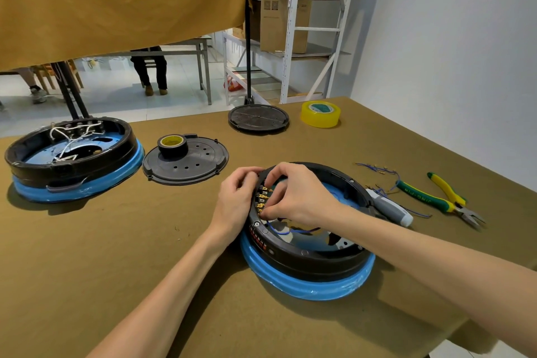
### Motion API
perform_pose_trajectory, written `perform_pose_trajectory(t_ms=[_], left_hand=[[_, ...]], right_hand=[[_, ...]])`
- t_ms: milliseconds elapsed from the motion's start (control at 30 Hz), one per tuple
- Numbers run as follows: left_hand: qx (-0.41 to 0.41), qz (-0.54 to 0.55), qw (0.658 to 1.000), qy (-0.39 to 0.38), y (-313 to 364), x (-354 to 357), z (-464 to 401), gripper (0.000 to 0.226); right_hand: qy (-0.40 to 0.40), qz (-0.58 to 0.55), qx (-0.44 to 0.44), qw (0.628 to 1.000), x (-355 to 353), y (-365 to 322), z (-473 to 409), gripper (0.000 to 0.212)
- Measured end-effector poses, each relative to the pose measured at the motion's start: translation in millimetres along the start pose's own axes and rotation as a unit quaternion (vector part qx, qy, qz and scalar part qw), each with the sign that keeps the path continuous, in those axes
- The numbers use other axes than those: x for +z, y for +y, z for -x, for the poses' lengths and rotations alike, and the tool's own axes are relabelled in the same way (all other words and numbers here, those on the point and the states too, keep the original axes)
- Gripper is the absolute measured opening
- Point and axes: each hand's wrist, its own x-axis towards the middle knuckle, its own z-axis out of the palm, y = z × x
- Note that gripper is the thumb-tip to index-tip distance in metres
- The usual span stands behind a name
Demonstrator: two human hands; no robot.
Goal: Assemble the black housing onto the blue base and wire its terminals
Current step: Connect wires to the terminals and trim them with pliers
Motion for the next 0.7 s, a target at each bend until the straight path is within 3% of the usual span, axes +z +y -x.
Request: perform_pose_trajectory(t_ms=[200, 533, 600, 700], left_hand=[[0.002, -0.005, 1.000, 0.012, 0.8, 0.6, 0.1, 0.029], [0.008, -0.035, 0.999, 0.032, 3.3, 7.9, 3.2, 0.030], [-0.005, -0.044, 0.999, 0.027, 7.2, 10.7, 2.7, 0.026], [-0.048, -0.030, 0.998, 0.026, 14.0, 11.9, -0.1, 0.023]], right_hand=[[-0.030, -0.006, 0.025, 0.999, -3.9, -2.7, 3.5, 0.056], [0.009, 0.002, -0.015, 1.000, -5.4, -0.7, 13.5, 0.048], [0.059, 0.000, -0.026, 0.998, -19.6, 4.4, 16.3, 0.035], [0.196, 0.031, -0.038, 0.979, -53.9, 24.3, 22.3, 0.011]])
